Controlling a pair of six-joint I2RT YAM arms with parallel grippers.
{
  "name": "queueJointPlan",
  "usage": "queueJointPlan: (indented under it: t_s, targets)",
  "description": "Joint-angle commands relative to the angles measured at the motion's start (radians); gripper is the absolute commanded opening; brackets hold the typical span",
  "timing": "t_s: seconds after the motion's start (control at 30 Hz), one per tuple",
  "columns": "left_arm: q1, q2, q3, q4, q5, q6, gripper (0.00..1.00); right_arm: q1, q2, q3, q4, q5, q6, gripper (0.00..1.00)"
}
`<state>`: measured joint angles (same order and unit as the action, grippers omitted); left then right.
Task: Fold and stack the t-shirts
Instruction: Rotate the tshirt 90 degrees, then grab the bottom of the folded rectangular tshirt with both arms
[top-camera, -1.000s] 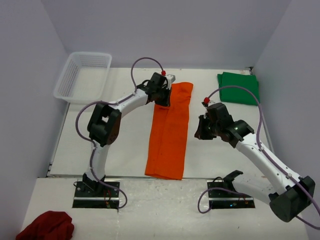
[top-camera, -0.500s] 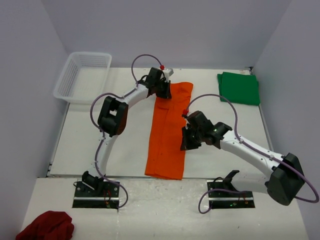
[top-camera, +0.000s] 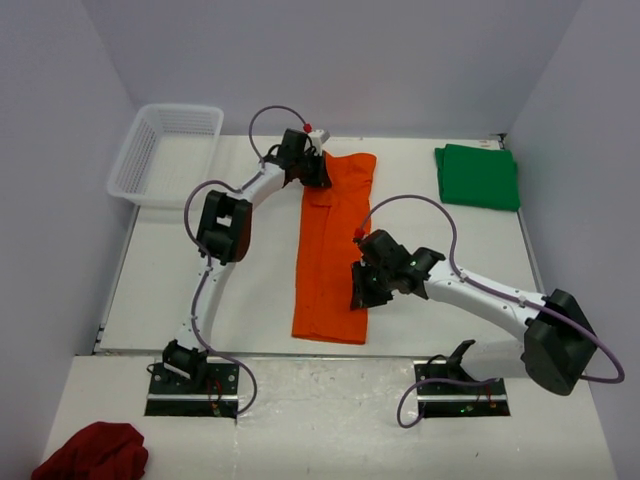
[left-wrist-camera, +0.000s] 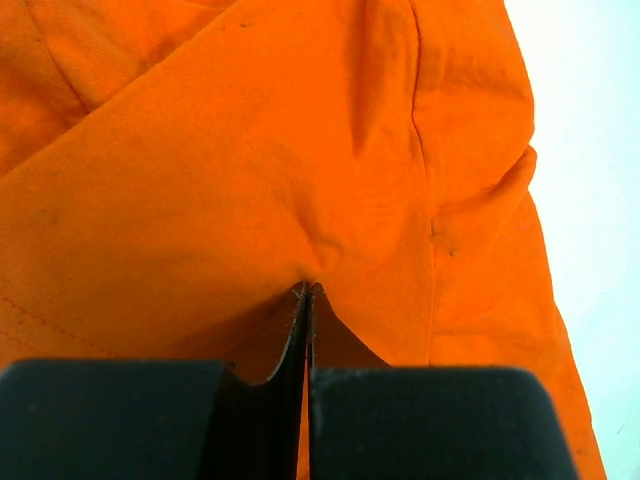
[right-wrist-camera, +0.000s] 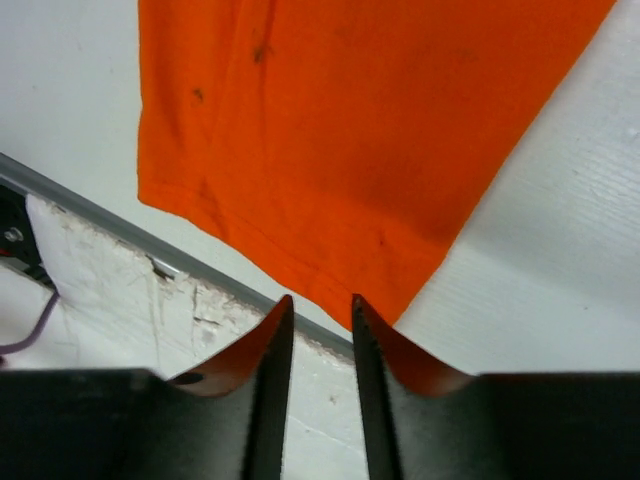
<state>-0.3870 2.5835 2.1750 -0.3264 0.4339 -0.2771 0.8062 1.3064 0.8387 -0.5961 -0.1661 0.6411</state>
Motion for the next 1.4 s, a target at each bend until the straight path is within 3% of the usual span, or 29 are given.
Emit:
queueJointPlan:
  t_s: [0.0,0.07,0.4,0.7,0.9,1.07,1.13,1.23,1.37]
  targets:
    - [0.053,0.029,0.066,0.001,0.02,-0.002,0.0,0.005,-0.039,-0.042,0.022,0.036,0.046,0.34]
    - [0.057,0.035,0.078,0.003,0.023,-0.002,0.0,0.007,-0.036,-0.056,0.024,0.036,0.06,0.42]
    - [0.074,-0.022,0.048,0.022,0.04,0.003,0.02,0.01,-0.07,-0.161,0.065,0.108,0.161,0.48]
    - [0.071,-0.114,0.032,0.032,0.121,-0.01,0.21,0.01,0.023,-0.196,0.179,0.1,0.207,0.46]
    - [0.056,-0.229,-0.069,0.033,0.1,-0.008,0.24,0.011,0.039,-0.231,0.225,0.096,0.249,0.38]
    - [0.048,-0.368,-0.175,-0.035,-0.067,-0.051,0.25,0.01,0.011,-0.288,0.254,0.096,0.278,0.3]
    - [0.048,-0.419,-0.217,-0.127,-0.196,-0.095,0.24,0.01,-0.01,-0.312,0.263,0.088,0.29,0.17]
    - [0.037,-0.527,-0.372,-0.187,-0.332,-0.16,0.23,0.011,-0.05,-0.334,0.263,0.085,0.299,0.04]
    - [-0.01,-0.704,-0.627,-0.217,-0.538,-0.241,0.24,0.011,-0.104,-0.351,0.251,0.102,0.299,0.0]
